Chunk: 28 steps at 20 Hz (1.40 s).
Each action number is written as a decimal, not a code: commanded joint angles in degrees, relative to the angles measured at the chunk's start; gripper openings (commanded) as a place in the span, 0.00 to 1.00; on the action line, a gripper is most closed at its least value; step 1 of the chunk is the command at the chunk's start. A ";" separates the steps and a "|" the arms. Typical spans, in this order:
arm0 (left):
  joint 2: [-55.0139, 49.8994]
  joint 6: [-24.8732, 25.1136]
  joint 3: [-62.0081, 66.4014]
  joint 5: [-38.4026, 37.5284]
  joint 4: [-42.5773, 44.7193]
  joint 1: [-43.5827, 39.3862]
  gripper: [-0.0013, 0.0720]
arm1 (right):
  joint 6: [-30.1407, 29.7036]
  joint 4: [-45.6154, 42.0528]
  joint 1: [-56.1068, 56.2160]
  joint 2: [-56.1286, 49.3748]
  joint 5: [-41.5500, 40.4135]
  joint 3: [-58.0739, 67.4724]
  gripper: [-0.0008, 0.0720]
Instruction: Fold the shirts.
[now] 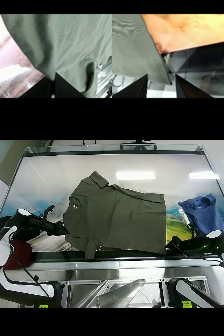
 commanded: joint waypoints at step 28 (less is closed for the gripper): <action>53.42 0.37 50.38 1.27 -40.28 18.38 0.05 | -14.36 31.87 -15.34 37.29 -13.27 70.10 0.04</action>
